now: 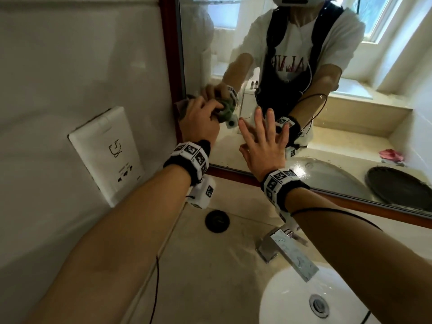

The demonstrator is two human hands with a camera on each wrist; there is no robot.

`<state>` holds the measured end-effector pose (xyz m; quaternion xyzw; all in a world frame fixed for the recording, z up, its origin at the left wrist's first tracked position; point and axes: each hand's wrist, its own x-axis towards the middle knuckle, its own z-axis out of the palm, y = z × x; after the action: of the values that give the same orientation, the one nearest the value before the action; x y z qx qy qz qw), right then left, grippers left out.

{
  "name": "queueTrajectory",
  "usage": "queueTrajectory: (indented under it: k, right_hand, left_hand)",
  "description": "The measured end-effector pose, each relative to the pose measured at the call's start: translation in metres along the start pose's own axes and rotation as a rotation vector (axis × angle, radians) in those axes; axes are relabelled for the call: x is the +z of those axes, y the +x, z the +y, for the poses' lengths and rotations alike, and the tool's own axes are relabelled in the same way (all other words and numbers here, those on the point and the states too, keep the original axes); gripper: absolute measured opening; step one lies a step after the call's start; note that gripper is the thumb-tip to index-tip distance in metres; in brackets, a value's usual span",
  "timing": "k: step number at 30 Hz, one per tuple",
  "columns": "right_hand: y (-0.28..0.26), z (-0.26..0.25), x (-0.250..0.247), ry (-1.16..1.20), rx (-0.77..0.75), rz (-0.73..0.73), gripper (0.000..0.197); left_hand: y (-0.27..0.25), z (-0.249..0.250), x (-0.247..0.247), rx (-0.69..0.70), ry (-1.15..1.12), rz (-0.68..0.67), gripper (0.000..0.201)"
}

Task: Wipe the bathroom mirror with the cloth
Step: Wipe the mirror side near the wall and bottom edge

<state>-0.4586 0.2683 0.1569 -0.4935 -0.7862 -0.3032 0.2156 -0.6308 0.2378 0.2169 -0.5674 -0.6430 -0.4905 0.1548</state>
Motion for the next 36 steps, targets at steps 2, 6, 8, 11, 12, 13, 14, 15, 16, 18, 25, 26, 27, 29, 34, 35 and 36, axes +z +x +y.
queueTrajectory:
  k: [2,6,8,11,12,13,14,15,16,18,25,26,27,29,34,35,36]
  right_hand:
    - [0.0,0.004,0.002,-0.017,-0.012,0.024,0.081]
    - [-0.001,0.006,0.005,-0.013,-0.037,0.039,0.08]
    - [-0.001,0.006,0.007,-0.014,-0.041,0.054,0.078]
    - [-0.003,0.008,0.01,-0.007,-0.058,0.075,0.075]
    - [-0.003,0.009,0.01,-0.012,-0.06,0.084,0.074]
    - [-0.003,0.009,0.01,-0.017,-0.063,0.089,0.073]
    - [-0.003,0.01,0.011,-0.02,-0.068,0.092,0.073]
    - [-0.003,0.01,0.011,-0.021,-0.074,0.1,0.072]
    - [-0.004,0.012,0.012,-0.028,-0.08,0.105,0.073]
    - [-0.004,0.014,0.01,-0.043,-0.097,0.108,0.076]
    - [-0.018,0.037,0.006,0.006,-0.188,0.087,0.077]
    - [-0.025,0.045,0.006,0.0,-0.181,0.071,0.079]
    - [-0.033,0.052,0.005,-0.004,-0.176,0.058,0.082]
    - [-0.051,0.07,0.005,-0.016,-0.169,0.039,0.086]
    - [-0.086,0.107,0.004,-0.053,-0.127,-0.029,0.09]
    - [-0.092,0.112,0.003,-0.066,-0.111,-0.047,0.091]
    - [-0.098,0.119,0.002,-0.081,-0.098,-0.068,0.092]
  left_hand:
    - [-0.011,-0.006,0.007,0.014,-0.021,0.01,0.013]
    - [-0.053,-0.025,0.034,0.012,-0.005,-0.076,0.014]
    - [-0.07,-0.033,0.043,-0.005,-0.007,-0.152,0.015]
    - [-0.096,-0.044,0.056,0.003,-0.013,-0.227,0.016]
    - [-0.104,-0.045,0.06,0.0,-0.008,-0.252,0.017]
    - [-0.111,-0.045,0.063,-0.016,-0.003,-0.274,0.019]
    - [-0.117,-0.043,0.067,-0.053,0.0,-0.293,0.02]
    - [-0.121,-0.04,0.068,-0.093,0.004,-0.31,0.02]
    - [-0.122,-0.035,0.07,-0.118,0.007,-0.322,0.02]
    - [-0.123,-0.029,0.072,-0.115,0.006,-0.323,0.018]
    - [-0.135,0.001,0.084,-0.054,-0.05,-0.326,0.018]
    - [-0.138,0.007,0.087,-0.029,-0.07,-0.305,0.019]
    - [-0.14,0.01,0.09,-0.006,-0.082,-0.276,0.022]
    - [-0.144,0.017,0.097,0.041,-0.095,-0.233,0.029]
    - [-0.152,0.051,0.107,0.008,-0.074,-0.266,0.025]
    - [-0.154,0.059,0.109,-0.012,-0.058,-0.304,0.02]
    - [-0.157,0.07,0.112,-0.028,-0.041,-0.356,0.017]
